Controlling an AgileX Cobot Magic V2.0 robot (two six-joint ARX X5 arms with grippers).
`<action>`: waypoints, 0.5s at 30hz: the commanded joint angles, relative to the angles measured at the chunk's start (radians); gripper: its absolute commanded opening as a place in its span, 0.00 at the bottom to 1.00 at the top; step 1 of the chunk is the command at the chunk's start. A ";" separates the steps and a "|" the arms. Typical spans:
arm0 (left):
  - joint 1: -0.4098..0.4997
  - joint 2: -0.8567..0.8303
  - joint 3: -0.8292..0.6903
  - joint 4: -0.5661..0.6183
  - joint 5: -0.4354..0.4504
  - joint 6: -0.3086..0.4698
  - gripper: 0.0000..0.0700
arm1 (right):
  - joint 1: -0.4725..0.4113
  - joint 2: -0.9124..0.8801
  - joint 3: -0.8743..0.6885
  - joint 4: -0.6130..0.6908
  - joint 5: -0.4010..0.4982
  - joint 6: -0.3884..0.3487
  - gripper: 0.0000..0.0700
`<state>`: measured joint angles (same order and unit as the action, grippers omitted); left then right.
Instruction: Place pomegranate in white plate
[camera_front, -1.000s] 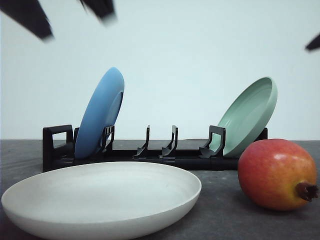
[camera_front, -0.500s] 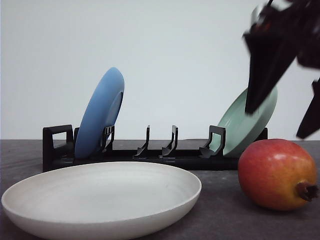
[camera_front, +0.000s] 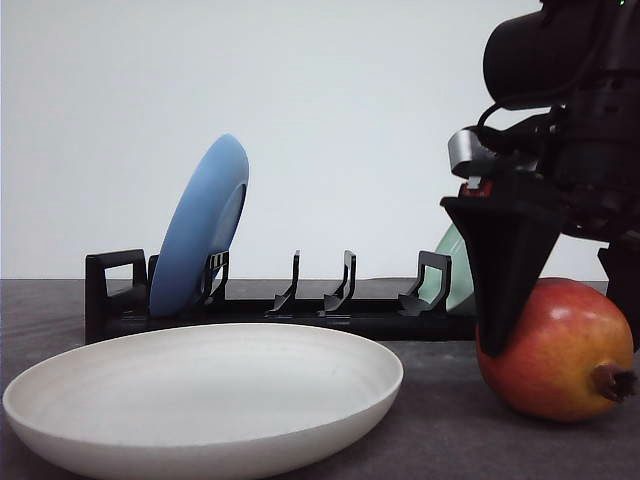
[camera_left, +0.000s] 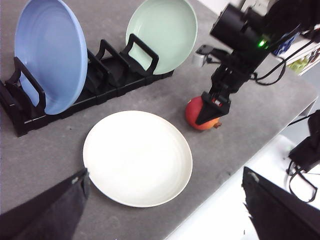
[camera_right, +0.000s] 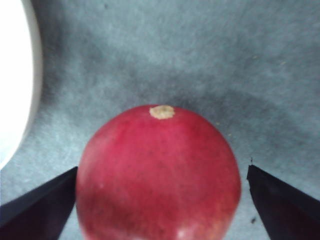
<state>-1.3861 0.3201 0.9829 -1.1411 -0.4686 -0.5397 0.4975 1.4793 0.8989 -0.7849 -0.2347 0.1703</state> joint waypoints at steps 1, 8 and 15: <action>-0.015 -0.002 0.021 0.006 -0.003 -0.004 0.85 | 0.009 0.017 0.015 -0.004 -0.001 0.013 0.73; -0.015 -0.009 0.021 0.000 -0.006 0.005 0.85 | 0.019 0.018 0.137 -0.118 -0.001 0.013 0.65; -0.015 -0.009 0.021 0.004 -0.014 0.027 0.85 | 0.119 0.052 0.364 -0.193 -0.012 0.028 0.65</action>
<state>-1.3861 0.3111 0.9836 -1.1487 -0.4733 -0.5339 0.5991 1.5036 1.2347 -0.9796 -0.2417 0.1832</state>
